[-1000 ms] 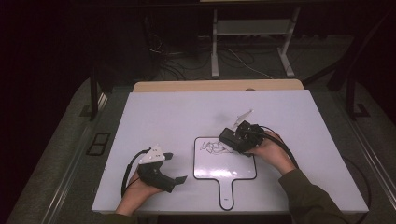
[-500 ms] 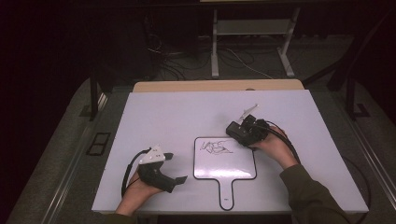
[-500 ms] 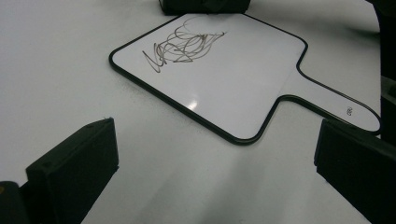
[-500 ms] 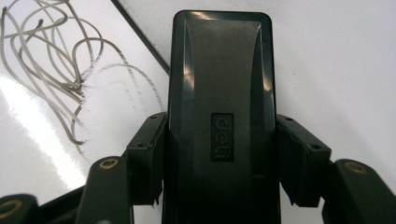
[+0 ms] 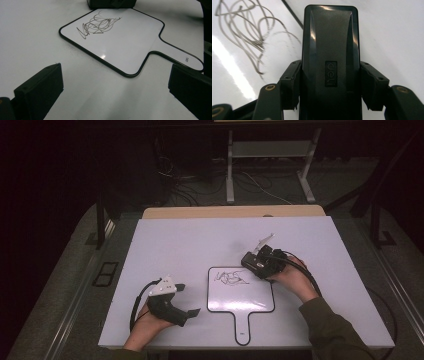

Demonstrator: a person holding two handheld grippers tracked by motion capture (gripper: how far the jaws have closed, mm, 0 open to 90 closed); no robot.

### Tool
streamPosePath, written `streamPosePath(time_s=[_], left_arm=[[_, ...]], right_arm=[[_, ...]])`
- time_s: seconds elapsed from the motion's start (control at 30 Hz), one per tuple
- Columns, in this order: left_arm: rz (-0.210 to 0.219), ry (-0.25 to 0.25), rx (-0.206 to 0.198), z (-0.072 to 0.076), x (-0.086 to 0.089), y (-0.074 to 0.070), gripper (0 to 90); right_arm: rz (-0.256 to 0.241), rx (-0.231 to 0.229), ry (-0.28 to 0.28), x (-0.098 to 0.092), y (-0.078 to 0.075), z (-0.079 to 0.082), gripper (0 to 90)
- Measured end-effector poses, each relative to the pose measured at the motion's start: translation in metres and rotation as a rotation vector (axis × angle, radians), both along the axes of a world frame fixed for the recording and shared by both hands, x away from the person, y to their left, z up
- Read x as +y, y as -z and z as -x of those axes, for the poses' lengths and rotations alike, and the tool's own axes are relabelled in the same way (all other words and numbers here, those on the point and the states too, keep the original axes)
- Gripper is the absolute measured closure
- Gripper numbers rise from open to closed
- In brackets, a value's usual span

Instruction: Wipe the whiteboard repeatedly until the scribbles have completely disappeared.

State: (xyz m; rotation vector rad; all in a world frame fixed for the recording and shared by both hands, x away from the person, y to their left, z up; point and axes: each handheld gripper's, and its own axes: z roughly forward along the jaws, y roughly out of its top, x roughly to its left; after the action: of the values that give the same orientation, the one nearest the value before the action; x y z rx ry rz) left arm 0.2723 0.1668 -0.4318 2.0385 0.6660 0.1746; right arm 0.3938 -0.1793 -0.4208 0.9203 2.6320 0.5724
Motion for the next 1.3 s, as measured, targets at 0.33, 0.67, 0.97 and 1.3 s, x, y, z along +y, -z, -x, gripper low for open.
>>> streamPosePath(time_s=[0.33, 0.67, 0.97, 1.3], left_arm=[[0.000, 0.004, 0.000, 0.000, -0.002, 0.000, 0.0], [-0.002, 0.006, 0.000, 0.000, -0.002, 0.000, 0.0], [-0.005, 0.011, 0.003, -0.001, -0.003, 0.001, 0.0], [-0.003, 0.013, 0.002, -0.001, -0.003, 0.000, 0.0]], right_arm=[[-0.004, 0.011, -0.056, 0.013, 0.000, 0.011, 38.9], [0.010, 0.002, -0.055, 0.019, 0.000, 0.009, 38.9], [0.003, 0.009, -0.051, 0.016, 0.000, 0.004, 38.9], [0.006, 0.013, -0.111, 0.052, -0.001, 0.003, 38.9]])
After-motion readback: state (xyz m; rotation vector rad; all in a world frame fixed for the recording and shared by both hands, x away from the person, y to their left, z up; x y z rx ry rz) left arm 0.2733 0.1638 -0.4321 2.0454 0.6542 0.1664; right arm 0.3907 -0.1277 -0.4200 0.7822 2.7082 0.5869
